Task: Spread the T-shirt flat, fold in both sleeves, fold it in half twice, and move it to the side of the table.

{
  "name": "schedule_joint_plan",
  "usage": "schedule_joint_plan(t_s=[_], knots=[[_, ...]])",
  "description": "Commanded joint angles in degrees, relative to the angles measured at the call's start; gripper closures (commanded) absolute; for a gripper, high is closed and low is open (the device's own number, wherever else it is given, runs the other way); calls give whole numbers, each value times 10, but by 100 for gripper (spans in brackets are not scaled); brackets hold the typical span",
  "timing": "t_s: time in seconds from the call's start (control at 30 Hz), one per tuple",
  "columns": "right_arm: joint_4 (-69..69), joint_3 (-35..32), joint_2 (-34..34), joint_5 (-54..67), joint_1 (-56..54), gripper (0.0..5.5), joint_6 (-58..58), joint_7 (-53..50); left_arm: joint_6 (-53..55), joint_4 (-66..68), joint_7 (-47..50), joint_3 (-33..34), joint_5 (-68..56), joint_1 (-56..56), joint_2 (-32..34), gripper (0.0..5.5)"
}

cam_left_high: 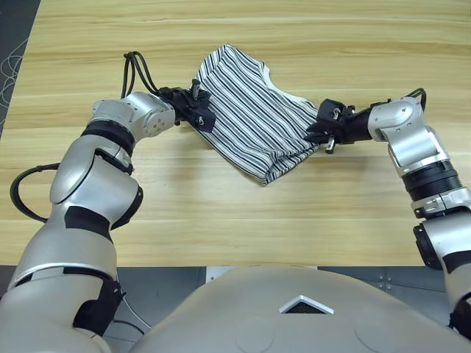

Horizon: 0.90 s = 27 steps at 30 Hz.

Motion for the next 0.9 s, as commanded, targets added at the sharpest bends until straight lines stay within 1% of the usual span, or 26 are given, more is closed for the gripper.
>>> schedule_joint_plan(t_s=[0.03, 0.13, 0.2, 0.27, 0.37, 0.47, 0.6, 0.67, 0.7, 0.83, 0.9], knots=[[-66, 62, -38, -38, 30, 453, -8, 71, 35, 30, -4, -32, 39, 10, -25, 457], [-148, 99, -80, -51, 54, 453, 1, 133, 31, 28, 14, -46, 49, -9, -44, 457], [-221, 112, -106, -32, 72, 453, 26, 180, 24, 25, 30, -53, 57, -24, -59, 457], [-288, 109, -123, 7, 85, 453, 66, 222, 15, 23, 41, -58, 63, -37, -72, 457], [-351, 97, -140, 58, 95, 453, 117, 262, -12, 16, 53, -60, 63, -47, -85, 457], [-357, 99, -149, 63, 105, 453, 125, 259, -51, 3, 69, -71, 73, -46, -90, 457], [-335, 84, -134, 59, 93, 453, 119, 231, -93, -13, 75, -77, 78, -38, -86, 457], [-331, 63, -133, 73, 82, 453, 118, 228, -101, -18, 86, -81, 84, -41, -76, 457], [-330, 42, -131, 94, 74, 453, 125, 230, -106, -20, 91, -79, 82, -44, -71, 457], [-307, -72, -126, 224, 27, 453, 176, 261, -121, -31, 99, -40, 52, -77, -34, 457], [-286, -122, -136, 281, 16, 453, 173, 288, -129, -40, 101, -22, 44, -94, -7, 457]])
